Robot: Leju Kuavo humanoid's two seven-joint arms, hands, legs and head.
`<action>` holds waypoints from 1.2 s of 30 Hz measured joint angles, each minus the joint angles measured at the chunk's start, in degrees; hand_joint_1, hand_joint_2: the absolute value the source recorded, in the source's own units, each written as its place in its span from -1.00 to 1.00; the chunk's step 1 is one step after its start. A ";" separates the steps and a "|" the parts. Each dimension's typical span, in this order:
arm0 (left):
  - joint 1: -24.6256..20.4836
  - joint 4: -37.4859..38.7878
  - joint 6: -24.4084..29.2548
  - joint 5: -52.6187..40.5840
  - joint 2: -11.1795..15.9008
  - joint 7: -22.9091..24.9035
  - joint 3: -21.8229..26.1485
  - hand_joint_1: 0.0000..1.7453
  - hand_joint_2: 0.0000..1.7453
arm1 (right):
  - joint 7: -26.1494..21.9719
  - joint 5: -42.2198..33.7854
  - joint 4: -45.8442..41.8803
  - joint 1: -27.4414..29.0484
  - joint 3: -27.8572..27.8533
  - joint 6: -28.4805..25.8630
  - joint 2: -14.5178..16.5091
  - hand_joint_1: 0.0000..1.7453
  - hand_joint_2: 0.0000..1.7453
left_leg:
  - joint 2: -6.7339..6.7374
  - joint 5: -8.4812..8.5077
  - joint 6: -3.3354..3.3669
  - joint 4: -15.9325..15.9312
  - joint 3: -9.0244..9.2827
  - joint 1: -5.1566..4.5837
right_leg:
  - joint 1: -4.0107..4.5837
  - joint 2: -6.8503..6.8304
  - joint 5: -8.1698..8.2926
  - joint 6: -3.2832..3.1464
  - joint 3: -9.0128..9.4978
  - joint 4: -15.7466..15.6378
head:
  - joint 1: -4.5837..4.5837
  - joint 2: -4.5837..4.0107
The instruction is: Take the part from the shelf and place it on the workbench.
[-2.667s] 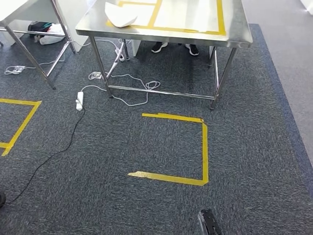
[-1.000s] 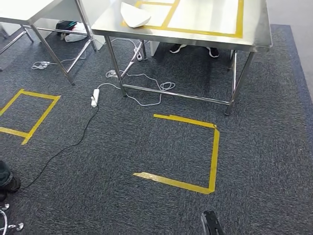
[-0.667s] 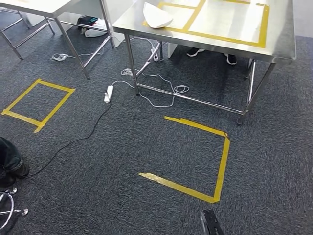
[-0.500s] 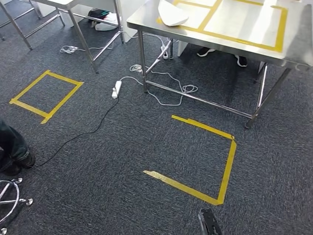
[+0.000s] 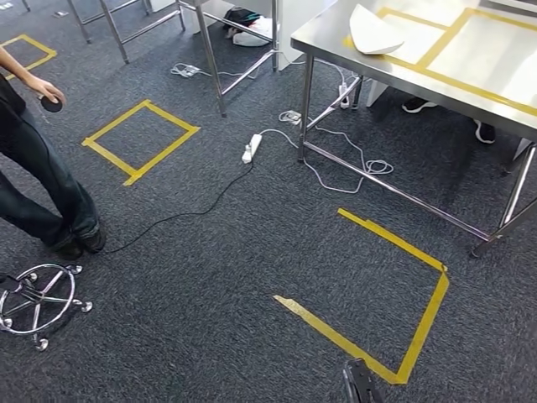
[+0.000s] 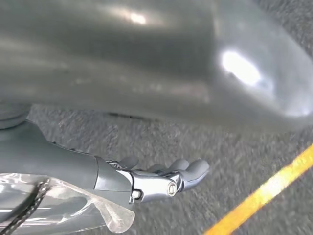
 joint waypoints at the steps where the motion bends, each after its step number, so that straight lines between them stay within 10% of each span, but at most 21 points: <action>1: 0.00 -0.01 0.00 -0.11 0.03 -0.01 0.10 -1.00 -1.00 | -0.03 0.05 -0.02 -0.04 -0.01 -0.07 0.00 -1.00 -1.00 | 1.54 -0.81 -0.34 1.43 -0.63 -0.10 | -0.13 -0.93 -0.02 -0.30 0.49 -0.41 | -0.16 0.00; 3: -0.21 -0.01 0.00 -0.24 0.04 -0.02 0.25 -1.00 -1.00 | -0.06 0.12 -0.04 0.05 -0.02 -0.14 -0.01 -1.00 -1.00 | 5.15 -3.58 -1.04 7.33 -3.57 0.00 | -0.19 -2.92 -0.38 -0.73 1.31 -0.79 | -0.42 0.00; 6: -0.30 -0.01 -0.06 -0.32 0.05 -0.02 0.33 -1.00 -1.00 | -0.05 0.16 -0.04 0.28 -0.02 -0.20 -0.01 -1.00 -1.00 | 6.77 -5.03 -1.85 14.23 -7.52 0.82 | -0.19 -5.86 -1.10 -0.73 2.08 -0.79 | -0.47 0.00; 10: -0.12 -0.02 -0.34 -0.57 0.09 -0.04 0.53 -1.00 -1.00 | -0.16 0.61 -0.08 0.23 0.08 -0.74 -0.01 -1.00 -1.00 | 9.93 1.55 -1.94 2.32 -1.80 0.92 | -0.17 -8.71 -2.27 0.28 3.23 -0.78 | -0.52 0.00; 14: -0.08 -0.05 -0.52 -0.93 0.06 -0.17 1.01 -1.00 -1.00 | -0.26 0.90 -0.12 0.01 0.18 -0.91 0.05 -1.00 -1.00 | 10.04 1.47 -0.53 -0.44 -0.69 0.27 | 0.04 -10.81 -3.06 1.73 4.17 -1.18 | -0.34 0.00; 17: 0.09 -0.14 -0.55 -1.15 0.15 -0.19 1.31 -1.00 -1.00 | -0.32 0.99 -0.27 -0.22 0.22 -0.96 0.19 -1.00 -1.00 | 8.30 1.71 0.62 -0.99 -0.44 0.48 | -0.29 -7.45 -5.80 2.22 2.57 2.68 | 0.02 0.00; 21: -0.17 -0.21 -0.63 -1.64 0.04 -0.21 1.62 -1.00 -1.00 | -0.32 1.21 -0.30 0.46 0.22 -1.35 0.19 -1.00 -1.00 | 5.17 1.51 1.31 -1.02 -0.28 0.21 | -0.24 -3.97 -9.50 1.95 -5.19 15.59 | 0.25 0.00; 25: -0.14 -0.23 -0.77 -2.06 -0.06 -0.19 2.00 -1.00 -1.00 | -0.32 1.51 -0.30 0.55 0.25 -2.01 0.18 -1.00 -1.00 | 1.77 1.07 0.93 -0.89 0.42 0.07 | -0.40 -0.96 -1.34 1.33 -2.17 4.72 | 0.22 0.00; 27: -0.20 -0.29 -0.86 -2.29 -0.17 -0.19 2.22 -1.00 -1.00 | -0.31 1.63 -0.30 0.56 0.25 -2.21 0.17 -1.00 -1.00 | 0.40 0.97 0.39 -0.74 0.24 0.14 | -0.48 1.02 -0.41 1.16 -0.21 0.70 | 0.20 0.00; 30: 0.16 -0.33 -0.90 -2.41 -0.27 -0.19 2.55 -1.00 -1.00 | -0.32 1.81 -0.31 0.49 0.25 -2.32 0.20 -1.00 -1.00 | -0.47 1.02 -0.65 -0.70 -0.23 0.45 | -0.35 -0.15 -0.55 0.63 0.58 -0.13 | 0.16 0.00; 34: -0.01 -0.34 -0.93 -2.63 -0.33 -0.19 2.79 -1.00 -1.00 | -0.46 1.82 -0.32 0.73 0.25 -2.62 0.23 -1.00 -1.00 | 5.60 -3.90 -1.65 8.88 -4.71 0.37 | -0.32 -3.67 -0.81 -0.47 1.59 -0.82 | -0.24 0.00; 36: -0.10 -0.34 -0.85 -3.00 -0.58 -0.19 2.82 -1.00 -1.00 | -0.69 1.74 -0.32 0.98 0.22 -3.03 0.21 -1.00 -1.00 | 6.59 -5.53 -1.96 14.41 -7.53 0.61 | -0.21 -5.59 -1.20 -0.59 1.92 -0.81 | -0.24 0.00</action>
